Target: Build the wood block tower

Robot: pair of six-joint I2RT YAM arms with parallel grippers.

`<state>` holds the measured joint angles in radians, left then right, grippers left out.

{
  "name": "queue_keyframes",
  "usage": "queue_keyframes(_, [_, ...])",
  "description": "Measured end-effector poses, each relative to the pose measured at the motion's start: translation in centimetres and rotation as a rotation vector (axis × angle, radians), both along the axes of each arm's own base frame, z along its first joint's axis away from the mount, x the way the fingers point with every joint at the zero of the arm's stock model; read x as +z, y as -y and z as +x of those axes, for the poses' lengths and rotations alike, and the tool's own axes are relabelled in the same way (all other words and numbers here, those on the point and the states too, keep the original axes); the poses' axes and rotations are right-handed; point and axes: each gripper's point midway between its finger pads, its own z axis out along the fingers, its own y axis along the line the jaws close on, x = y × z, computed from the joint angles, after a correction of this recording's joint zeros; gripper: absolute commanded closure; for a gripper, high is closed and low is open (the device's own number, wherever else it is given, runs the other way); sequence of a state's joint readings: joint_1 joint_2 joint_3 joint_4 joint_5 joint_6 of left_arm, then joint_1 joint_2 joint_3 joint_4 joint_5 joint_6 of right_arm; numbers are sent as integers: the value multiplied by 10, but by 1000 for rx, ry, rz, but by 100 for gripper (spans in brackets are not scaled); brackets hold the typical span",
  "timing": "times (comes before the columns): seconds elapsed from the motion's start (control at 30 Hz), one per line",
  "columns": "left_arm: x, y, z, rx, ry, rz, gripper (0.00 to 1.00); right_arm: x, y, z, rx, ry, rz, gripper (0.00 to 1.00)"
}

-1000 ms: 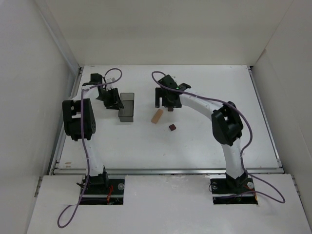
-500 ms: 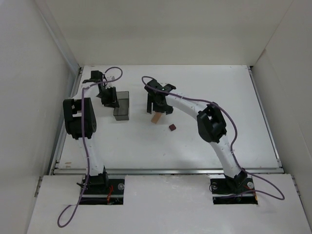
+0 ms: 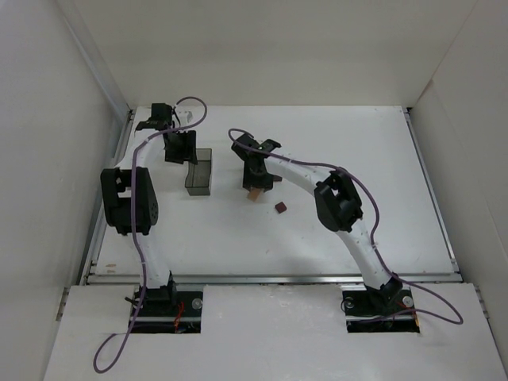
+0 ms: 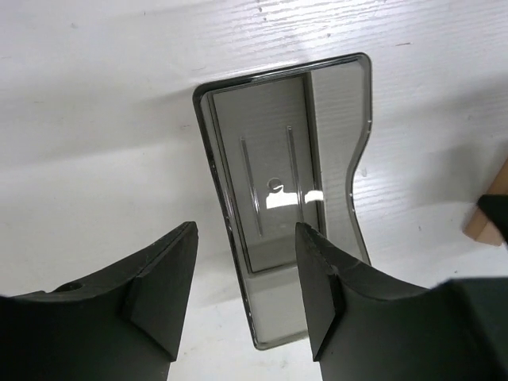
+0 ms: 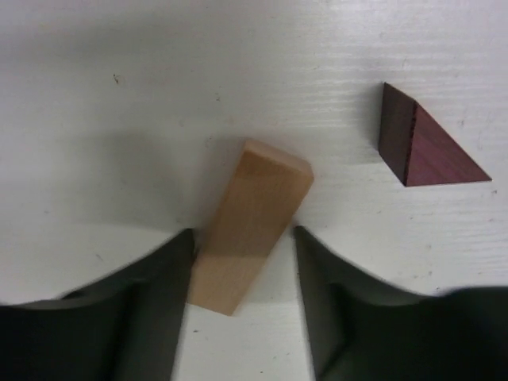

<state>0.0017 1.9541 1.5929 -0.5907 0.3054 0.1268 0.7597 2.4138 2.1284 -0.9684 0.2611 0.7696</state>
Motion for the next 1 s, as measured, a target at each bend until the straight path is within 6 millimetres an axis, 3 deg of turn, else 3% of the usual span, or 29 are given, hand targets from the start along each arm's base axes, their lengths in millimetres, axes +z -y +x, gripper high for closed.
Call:
queue_keyframes(0.03, [3, 0, 0, -1, 6, 3, 51, 0, 1, 0, -1, -2, -2, 61])
queue_keyframes(0.07, [7, 0, 0, -3, 15, 5, 51, -1, 3, 1, -2, -3, -5, 80])
queue_keyframes(0.13, [17, 2, 2, -12, 41, 11, 51, -1, 4, 3, 1, -6, -4, 100])
queue_keyframes(0.33, [48, 11, 2, -93, 134, 42, 48, 1, 3, 6, 121, 26, 41, 100])
queue_keyframes(0.43, [68, 22, 0, -196, 195, 27, 47, 17, 7, -5, 289, 104, 108, 100])
queue_keyframes(0.53, [99, 43, -6, -402, 296, -21, 46, 60, 15, -25, 510, 260, 211, 100])
queue_keyframes(0.7, [147, 72, -51, -863, 499, -50, 38, 180, 27, -46, 818, 827, 399, 100])
queue_keyframes(0.77, [164, 84, -67, -1016, 579, -50, 38, 211, 30, -51, 925, 999, 427, 100])
queue_keyframes(0.87, [189, 113, -83, -1222, 701, -37, 38, 219, 26, -48, 1039, 1089, 446, 100])
queue_keyframes(1.0, [194, 161, -110, -1449, 782, -58, 38, 195, 13, -54, 1156, 1055, 483, 100])
